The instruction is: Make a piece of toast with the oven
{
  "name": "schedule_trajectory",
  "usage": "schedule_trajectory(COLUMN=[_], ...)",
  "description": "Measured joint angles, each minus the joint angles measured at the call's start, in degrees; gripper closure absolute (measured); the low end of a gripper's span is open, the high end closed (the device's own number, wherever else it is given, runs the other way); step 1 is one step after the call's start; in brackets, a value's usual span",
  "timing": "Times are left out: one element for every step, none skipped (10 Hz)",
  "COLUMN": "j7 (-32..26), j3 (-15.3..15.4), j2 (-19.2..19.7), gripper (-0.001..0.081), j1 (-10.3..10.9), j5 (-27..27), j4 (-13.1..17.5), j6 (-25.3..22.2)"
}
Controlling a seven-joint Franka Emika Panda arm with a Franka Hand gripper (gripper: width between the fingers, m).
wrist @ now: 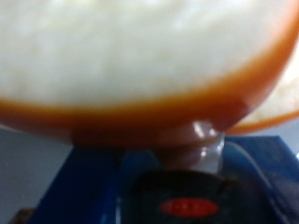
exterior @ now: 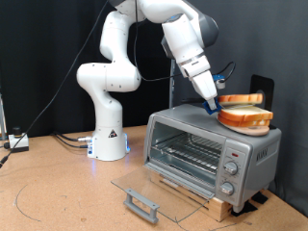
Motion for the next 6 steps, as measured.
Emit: schedule_trajectory(j7=[0.8,1.2,1.4,2.0,2.6,3.1], j3=[0.1,0.2,0.2,0.2,0.2,0.2], j2=[-0.2,-0.4,-0.5,-0.5,-0.5,-0.5], gripper=[0.0412,0.0412,0.0412,0.0412,0.0412,0.0412], j1=[-0.1,-0.1,-0.1,-0.1,-0.1,-0.1], j5=[-1.6,-2.6,-3.4,-4.3,-4.9,-5.4], j4=[0.1,0.4,0.5,0.8,1.1,1.3], j6=[-0.4,-0.5,-0.6,-1.4,-2.2,-2.9])
